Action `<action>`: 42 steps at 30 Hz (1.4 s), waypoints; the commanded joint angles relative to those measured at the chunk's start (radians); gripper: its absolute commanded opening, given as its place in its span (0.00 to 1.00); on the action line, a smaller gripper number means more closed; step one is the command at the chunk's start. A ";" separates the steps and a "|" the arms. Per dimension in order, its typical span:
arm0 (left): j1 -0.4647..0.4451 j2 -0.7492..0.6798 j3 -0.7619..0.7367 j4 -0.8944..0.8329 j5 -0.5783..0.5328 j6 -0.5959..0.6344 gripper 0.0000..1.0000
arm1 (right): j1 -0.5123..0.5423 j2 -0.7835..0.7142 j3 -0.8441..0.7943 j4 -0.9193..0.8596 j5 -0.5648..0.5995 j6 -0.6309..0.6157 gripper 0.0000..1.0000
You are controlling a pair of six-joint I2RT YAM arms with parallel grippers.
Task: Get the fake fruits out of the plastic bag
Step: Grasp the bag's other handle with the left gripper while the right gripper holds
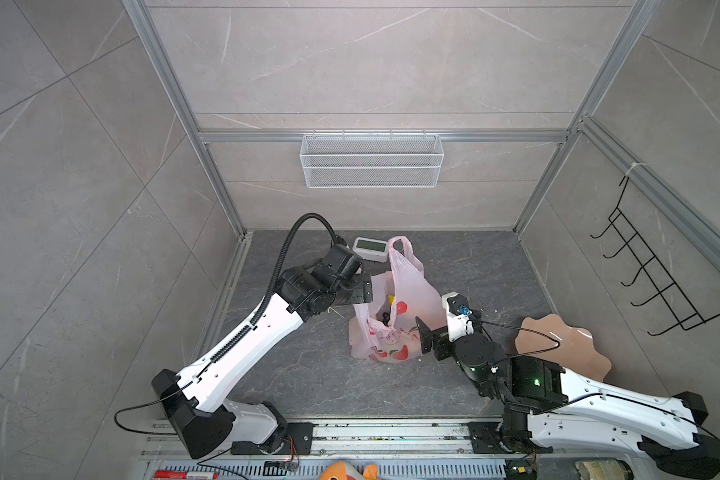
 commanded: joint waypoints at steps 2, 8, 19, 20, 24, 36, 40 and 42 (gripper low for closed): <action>0.002 0.010 -0.055 0.065 0.020 -0.019 0.77 | -0.026 0.068 0.102 -0.083 0.073 0.076 1.00; 0.004 0.009 -0.132 0.151 0.077 -0.023 0.48 | -0.126 0.237 0.300 -0.199 -0.017 0.115 1.00; -0.001 -0.108 -0.280 0.402 0.194 0.004 0.00 | -0.154 0.507 0.672 -0.329 -0.110 0.116 1.00; -0.005 -0.121 -0.292 0.421 0.196 0.008 0.00 | -0.158 0.540 0.715 -0.351 -0.116 0.120 1.00; -0.016 -0.157 -0.316 0.469 0.203 0.026 0.00 | -0.186 0.650 0.843 -0.402 -0.129 0.127 1.00; -0.024 -0.190 -0.346 0.503 0.207 0.044 0.00 | -0.344 0.894 1.034 -0.404 -0.218 0.091 0.95; -0.024 -0.189 -0.328 0.495 0.225 0.054 0.00 | -0.370 0.916 1.028 -0.405 -0.239 0.096 0.80; -0.025 -0.195 -0.322 0.474 0.202 0.054 0.00 | -0.372 0.893 0.996 -0.390 -0.240 0.097 0.66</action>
